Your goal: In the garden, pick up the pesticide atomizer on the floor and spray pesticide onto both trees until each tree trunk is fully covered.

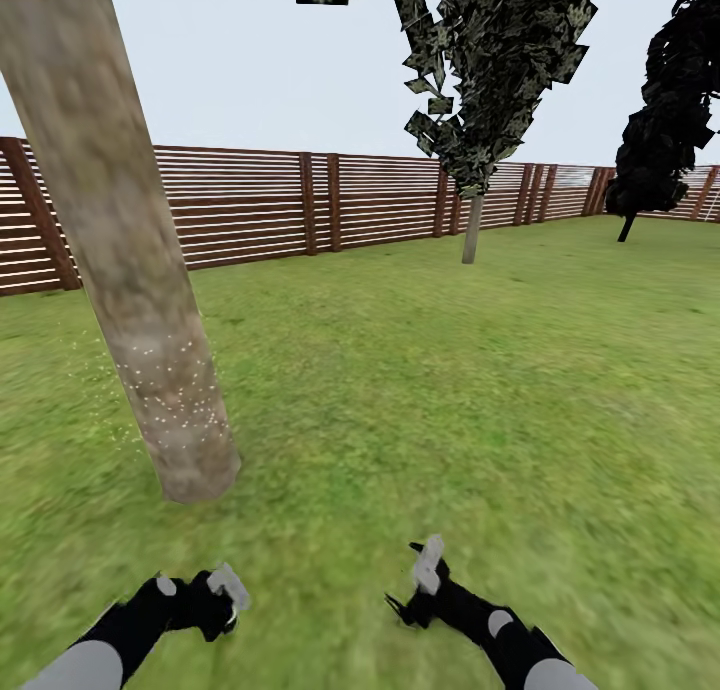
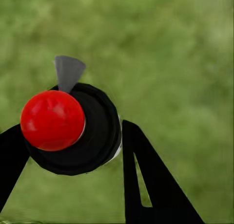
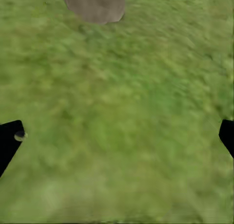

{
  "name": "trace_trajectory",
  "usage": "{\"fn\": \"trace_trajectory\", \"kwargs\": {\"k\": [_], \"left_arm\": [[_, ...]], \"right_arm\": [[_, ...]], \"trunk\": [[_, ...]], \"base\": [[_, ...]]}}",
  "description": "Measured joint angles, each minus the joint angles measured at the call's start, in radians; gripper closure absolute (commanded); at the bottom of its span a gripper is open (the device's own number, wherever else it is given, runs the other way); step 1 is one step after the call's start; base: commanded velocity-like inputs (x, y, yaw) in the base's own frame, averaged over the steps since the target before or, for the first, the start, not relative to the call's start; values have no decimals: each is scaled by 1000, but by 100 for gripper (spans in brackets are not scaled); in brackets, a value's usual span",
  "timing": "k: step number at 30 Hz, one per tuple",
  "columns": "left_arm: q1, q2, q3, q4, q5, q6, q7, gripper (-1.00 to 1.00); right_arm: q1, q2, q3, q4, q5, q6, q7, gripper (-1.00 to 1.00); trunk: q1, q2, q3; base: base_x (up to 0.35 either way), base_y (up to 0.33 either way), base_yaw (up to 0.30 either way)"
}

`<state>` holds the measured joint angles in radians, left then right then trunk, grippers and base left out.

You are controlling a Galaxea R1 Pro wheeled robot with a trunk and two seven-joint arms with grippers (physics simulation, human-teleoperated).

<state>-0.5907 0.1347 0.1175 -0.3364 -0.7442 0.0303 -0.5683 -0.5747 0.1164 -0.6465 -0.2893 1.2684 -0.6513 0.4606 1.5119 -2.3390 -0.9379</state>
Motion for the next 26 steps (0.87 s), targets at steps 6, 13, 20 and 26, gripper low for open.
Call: {"fn": "trace_trajectory", "kwargs": {"k": [6, 13, 20, 26], "left_arm": [[97, -9, 195, 148, 392, -328, 562, 100], [196, -25, 199, 256, 596, -427, 725, 100], [269, -7, 197, 270, 597, -435, 736, 100], [271, -2, 200, 271, 601, -436, 736, 100]], "right_arm": [[41, -11, -358, 121, -1, -2, -669, -100], [167, -23, -525, 130, 5, -2, -798, -100], [219, -34, -523, 135, 5, -2, -798, -100], [220, -32, -524, 135, 5, -2, -798, -100]], "trunk": [[0, 0, 0], [0, 0, 0], [0, 0, 0], [0, 0, 0]], "base": [[0, 0, 0], [0, 0, 0], [0, 0, 0], [0, 0, 0]]}}
